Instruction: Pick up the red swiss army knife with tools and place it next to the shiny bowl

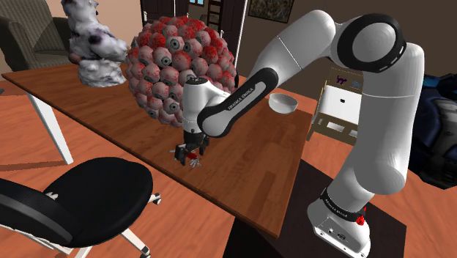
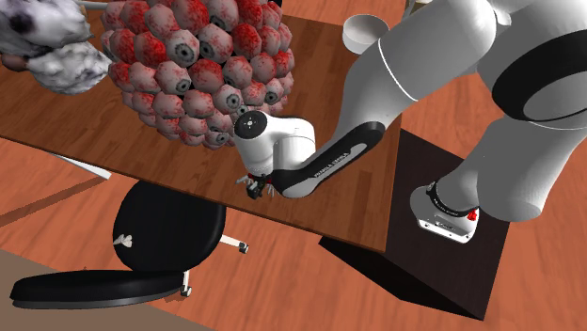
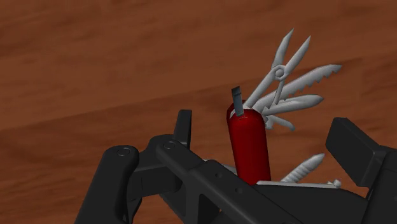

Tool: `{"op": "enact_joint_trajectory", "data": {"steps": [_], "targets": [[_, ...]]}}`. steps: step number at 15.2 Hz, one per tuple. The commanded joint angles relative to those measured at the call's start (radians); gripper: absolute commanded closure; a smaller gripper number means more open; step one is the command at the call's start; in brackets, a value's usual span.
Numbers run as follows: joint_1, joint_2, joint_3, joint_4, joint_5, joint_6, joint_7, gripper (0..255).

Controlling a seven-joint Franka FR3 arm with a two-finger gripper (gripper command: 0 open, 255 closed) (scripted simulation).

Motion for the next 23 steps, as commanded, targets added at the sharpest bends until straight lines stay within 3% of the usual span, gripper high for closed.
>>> {"op": "enact_joint_trajectory", "data": {"steps": [1, 5, 6, 14, 23], "targets": [[0.000, 0.002, -0.001, 0.001, -0.001, 0.002, 0.001, 0], [0.000, 0.002, -0.001, 0.001, -0.001, 0.002, 0.001, 0], [0.000, 0.002, -0.001, 0.001, -0.001, 0.002, 0.001, 255], [-0.001, 0.001, -0.001, -0.006, -0.001, 0.007, 0.000, 255], [-0.017, -0.079, 0.023, 0.010, 0.043, -0.085, -0.029, 255]]}}
